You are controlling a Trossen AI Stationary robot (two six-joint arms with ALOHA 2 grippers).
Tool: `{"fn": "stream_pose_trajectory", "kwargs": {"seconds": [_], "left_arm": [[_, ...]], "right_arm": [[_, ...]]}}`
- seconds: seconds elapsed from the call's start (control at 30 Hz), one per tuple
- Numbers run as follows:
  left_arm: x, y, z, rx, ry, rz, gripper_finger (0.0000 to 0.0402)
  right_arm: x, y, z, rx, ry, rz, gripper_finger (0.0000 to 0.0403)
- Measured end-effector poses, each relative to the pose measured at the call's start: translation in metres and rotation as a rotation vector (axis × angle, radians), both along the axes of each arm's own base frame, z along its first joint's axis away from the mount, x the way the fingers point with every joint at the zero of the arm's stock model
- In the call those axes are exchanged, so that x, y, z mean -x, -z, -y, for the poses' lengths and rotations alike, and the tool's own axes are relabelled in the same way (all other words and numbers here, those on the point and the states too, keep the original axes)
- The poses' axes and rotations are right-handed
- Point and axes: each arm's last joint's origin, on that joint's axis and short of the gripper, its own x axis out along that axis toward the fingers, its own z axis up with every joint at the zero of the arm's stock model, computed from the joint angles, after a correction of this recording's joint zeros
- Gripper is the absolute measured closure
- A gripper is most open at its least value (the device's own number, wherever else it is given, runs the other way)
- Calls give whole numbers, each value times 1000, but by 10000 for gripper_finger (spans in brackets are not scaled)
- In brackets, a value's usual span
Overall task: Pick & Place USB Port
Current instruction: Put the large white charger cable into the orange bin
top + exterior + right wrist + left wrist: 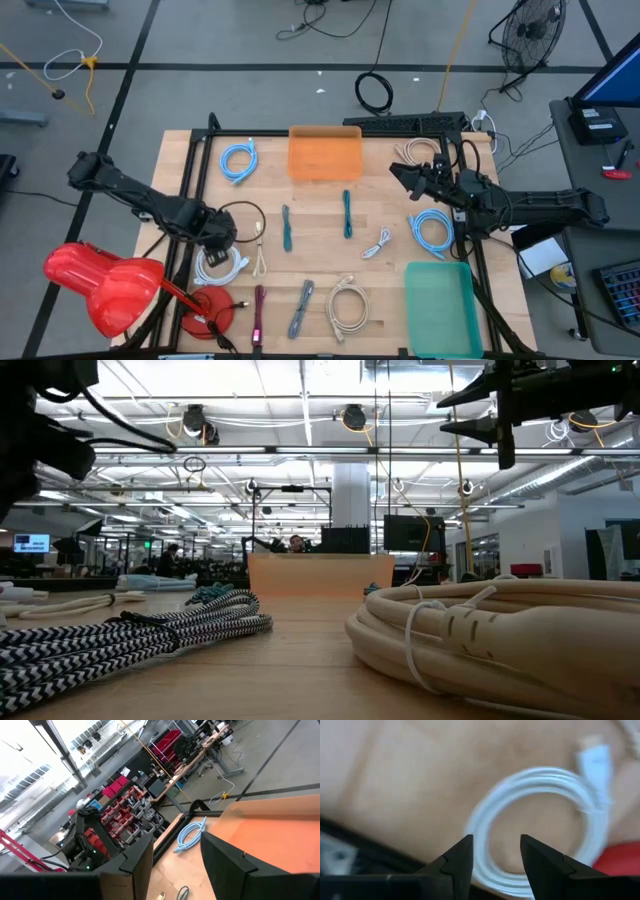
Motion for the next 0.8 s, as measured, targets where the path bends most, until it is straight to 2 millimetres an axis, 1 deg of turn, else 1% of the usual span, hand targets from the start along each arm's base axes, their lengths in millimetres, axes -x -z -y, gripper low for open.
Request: {"fn": "stream_pose_trajectory", "kwargs": {"seconds": [0.13, 0.27, 0.37, 0.47, 0.63, 0.8], "left_arm": [[-3, 2, -1, -64, -34, 25, 240], [-6, 13, -1, -89, -46, 2, 238], [-7, 26, -1, -68, -62, -39, 224], [-9, 36, 0, -90, -56, -74, 204], [-11, 46, 0, -90, -41, -104, 175], [-10, 53, 2, -41, -30, -114, 168]], "right_arm": [[0, 0, 0, -2, 0, -4, 248], [0, 0, 0, -4, 0, -3, 248], [0, 0, 0, -5, 0, -2, 248], [0, 0, 0, -6, -1, -2, 248], [0, 0, 0, -6, -1, -1, 248], [0, 0, 0, -6, -1, -1, 248]]}}
